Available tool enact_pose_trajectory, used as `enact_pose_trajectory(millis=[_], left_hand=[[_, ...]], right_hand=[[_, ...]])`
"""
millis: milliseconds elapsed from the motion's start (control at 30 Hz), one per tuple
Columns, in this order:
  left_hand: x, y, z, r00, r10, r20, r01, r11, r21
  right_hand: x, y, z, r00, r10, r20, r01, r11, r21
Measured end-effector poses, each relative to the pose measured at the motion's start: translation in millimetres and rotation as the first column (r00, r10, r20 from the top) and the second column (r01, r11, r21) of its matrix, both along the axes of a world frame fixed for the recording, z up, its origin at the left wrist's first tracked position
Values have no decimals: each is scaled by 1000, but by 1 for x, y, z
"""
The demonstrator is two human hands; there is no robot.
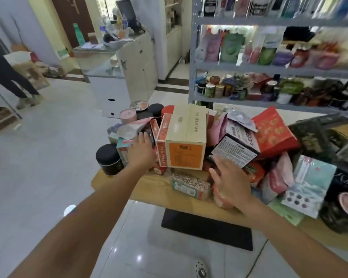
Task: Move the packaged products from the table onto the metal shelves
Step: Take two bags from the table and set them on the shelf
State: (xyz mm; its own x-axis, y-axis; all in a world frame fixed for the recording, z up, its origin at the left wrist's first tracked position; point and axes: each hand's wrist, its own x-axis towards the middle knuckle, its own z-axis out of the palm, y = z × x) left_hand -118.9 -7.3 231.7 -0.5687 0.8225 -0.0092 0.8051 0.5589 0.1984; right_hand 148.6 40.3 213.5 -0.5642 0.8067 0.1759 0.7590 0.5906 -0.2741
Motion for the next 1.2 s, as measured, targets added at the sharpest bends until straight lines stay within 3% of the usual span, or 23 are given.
enact_pose_trajectory(millis=[67,133,267,400,467,667,867,1100,1200], left_hand=[[-9,27,17,996,41,84,-50,992,118],[-7,50,24,961,69,268,-124,974,192],[7,78,7,863,58,502,-162,973,165],[9,88,-9,880,119,459,-209,966,150],[10,89,-6,888,139,437,-217,967,134],[9,90,-11,916,135,378,-193,974,118],[10,89,-17,929,141,344,-196,972,131],[8,87,-17,927,139,348,-184,978,99],[-1,86,-17,898,56,437,-133,980,149]], right_hand=[[11,25,25,993,-30,-116,37,997,65],[17,53,40,975,-96,-198,105,994,34],[9,99,50,942,-191,-275,161,979,-127],[-13,122,54,893,-262,-366,121,923,-365],[-27,125,55,897,-298,-325,134,887,-442],[-54,127,35,911,-359,-205,289,908,-303],[-54,124,20,860,-391,-328,281,899,-337],[-65,114,26,731,-473,-491,276,864,-422],[-67,109,36,634,-505,-586,282,856,-433]])
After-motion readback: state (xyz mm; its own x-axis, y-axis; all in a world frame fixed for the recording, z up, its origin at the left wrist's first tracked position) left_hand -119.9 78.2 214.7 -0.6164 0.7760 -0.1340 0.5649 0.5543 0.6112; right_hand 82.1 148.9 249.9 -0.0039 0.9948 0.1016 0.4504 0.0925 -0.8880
